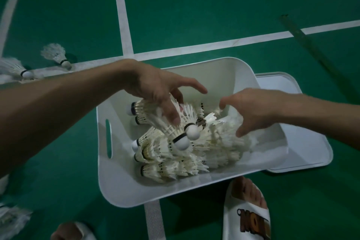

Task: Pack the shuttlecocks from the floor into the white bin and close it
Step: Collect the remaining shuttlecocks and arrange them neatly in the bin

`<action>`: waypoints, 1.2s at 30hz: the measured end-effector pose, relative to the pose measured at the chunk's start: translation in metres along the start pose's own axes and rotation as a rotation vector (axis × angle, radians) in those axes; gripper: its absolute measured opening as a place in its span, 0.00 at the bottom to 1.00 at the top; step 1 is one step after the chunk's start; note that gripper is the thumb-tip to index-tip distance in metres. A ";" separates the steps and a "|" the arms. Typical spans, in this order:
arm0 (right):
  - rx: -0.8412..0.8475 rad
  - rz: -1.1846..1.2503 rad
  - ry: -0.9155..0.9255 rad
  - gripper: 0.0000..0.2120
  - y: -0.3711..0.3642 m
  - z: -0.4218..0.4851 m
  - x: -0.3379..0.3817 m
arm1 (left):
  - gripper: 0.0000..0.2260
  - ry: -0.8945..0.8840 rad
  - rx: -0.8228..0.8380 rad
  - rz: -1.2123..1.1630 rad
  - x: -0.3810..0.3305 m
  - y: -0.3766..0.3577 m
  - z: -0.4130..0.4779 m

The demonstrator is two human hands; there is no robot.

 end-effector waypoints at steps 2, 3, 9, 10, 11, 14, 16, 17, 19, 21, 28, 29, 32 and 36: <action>-0.078 0.040 -0.008 0.32 0.015 0.000 -0.003 | 0.40 -0.056 -0.106 -0.051 0.001 -0.003 -0.002; -0.113 0.123 0.001 0.29 0.020 0.002 -0.004 | 0.39 -0.070 -0.155 -0.084 0.003 -0.006 -0.003; -0.156 0.829 0.160 0.24 0.023 0.007 0.009 | 0.36 -0.149 -0.262 -0.312 0.023 -0.007 -0.008; -0.140 0.926 0.155 0.23 0.019 0.011 0.012 | 0.36 -0.164 -0.259 -0.333 0.024 -0.008 -0.009; -0.115 1.043 0.143 0.22 0.016 0.015 0.015 | 0.37 -0.177 -0.262 -0.336 0.025 -0.010 -0.010; -0.029 1.328 0.090 0.23 0.009 0.028 0.027 | 0.37 -0.207 -0.297 -0.259 0.024 -0.015 -0.010; 0.010 1.374 0.081 0.27 0.008 0.035 0.036 | 0.38 -0.216 -0.305 -0.201 0.023 -0.016 -0.009; 0.032 1.373 0.080 0.29 0.008 0.037 0.040 | 0.39 -0.213 -0.308 -0.175 0.023 -0.016 -0.009; 0.087 1.378 0.079 0.31 0.010 0.043 0.044 | 0.39 -0.186 -0.317 -0.129 0.023 -0.016 -0.009; 0.136 1.352 0.083 0.29 0.013 0.049 0.044 | 0.39 -0.169 -0.337 -0.081 0.025 -0.013 -0.010; 0.043 1.218 0.006 0.24 0.019 0.059 0.027 | 0.26 -0.077 -0.512 0.058 0.033 0.006 -0.023; 0.000 1.202 0.006 0.23 0.018 0.059 0.026 | 0.24 -0.051 -0.525 0.111 0.034 0.007 -0.024; -0.118 1.109 0.080 0.23 0.012 0.059 0.028 | 0.21 0.014 -0.547 0.226 0.037 0.007 -0.025; -0.158 0.893 0.220 0.16 0.007 0.063 0.038 | 0.16 -0.010 -0.562 0.254 0.035 0.008 -0.030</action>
Point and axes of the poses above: each hand's wrist, its own z-axis towards the middle knuckle, its own y-axis out of the back of the hand, x = y × z, the point moved 1 cm from there along z, towards the middle knuckle, and after that the axes turned 7 degrees about -z, right-handed, at the moved point
